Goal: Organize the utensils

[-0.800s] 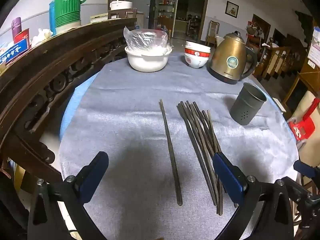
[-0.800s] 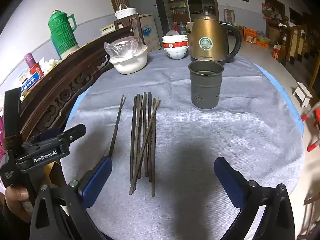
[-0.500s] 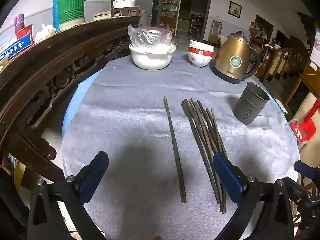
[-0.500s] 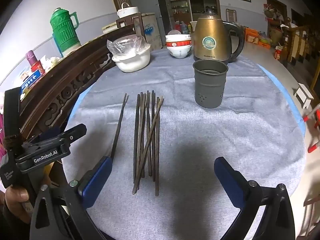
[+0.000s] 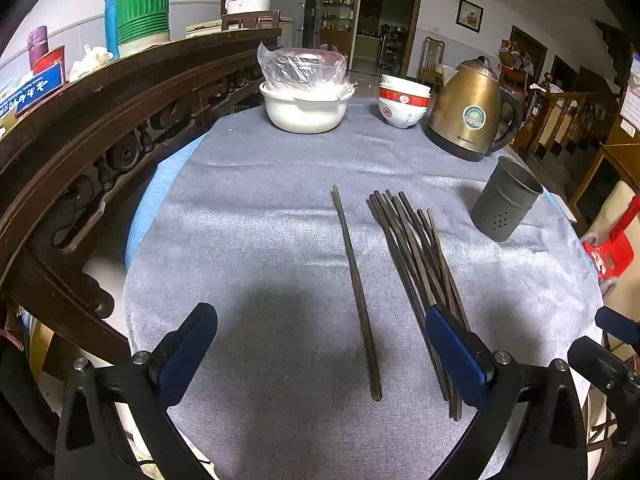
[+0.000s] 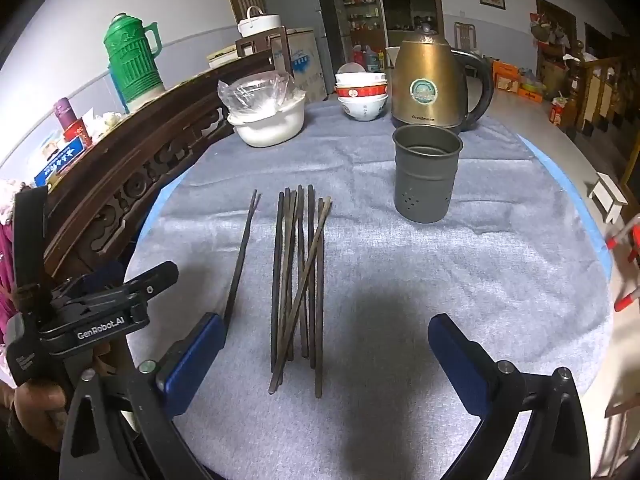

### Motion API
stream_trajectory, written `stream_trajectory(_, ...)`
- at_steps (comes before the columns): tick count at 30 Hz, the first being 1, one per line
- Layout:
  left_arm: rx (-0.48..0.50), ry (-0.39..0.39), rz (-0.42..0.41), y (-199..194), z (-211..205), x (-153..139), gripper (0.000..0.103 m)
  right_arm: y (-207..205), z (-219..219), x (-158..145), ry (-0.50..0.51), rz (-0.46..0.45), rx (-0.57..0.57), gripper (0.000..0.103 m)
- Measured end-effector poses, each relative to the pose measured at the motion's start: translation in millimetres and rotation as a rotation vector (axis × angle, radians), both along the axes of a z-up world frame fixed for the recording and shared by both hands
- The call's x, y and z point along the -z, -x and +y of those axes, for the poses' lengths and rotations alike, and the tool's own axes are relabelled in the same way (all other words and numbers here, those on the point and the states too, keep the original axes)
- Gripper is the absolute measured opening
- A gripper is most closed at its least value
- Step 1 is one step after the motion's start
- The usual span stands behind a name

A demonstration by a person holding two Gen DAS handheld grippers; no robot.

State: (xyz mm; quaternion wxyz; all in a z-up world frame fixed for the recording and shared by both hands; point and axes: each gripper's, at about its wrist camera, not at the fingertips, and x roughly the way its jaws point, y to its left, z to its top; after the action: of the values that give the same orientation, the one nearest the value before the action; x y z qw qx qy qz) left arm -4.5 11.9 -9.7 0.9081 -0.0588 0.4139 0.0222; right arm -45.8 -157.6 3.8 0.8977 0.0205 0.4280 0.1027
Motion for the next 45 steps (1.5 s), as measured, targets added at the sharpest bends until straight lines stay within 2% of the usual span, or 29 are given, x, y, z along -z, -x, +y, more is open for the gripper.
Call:
stream_trajectory(23, 0.006, -0.004, 0.002, 4.0, -1.6, 1.2, 0.103, 2.0, -3.8, -5.9, -0.004, -0.035, 0.022, 0.103)
stream_trajectory(45, 0.004, -0.012, 0.006, 4.1, -2.8, 3.9, 0.103, -1.2, -3.4, -3.4, 0.016, -0.026, 0.029, 0.103)
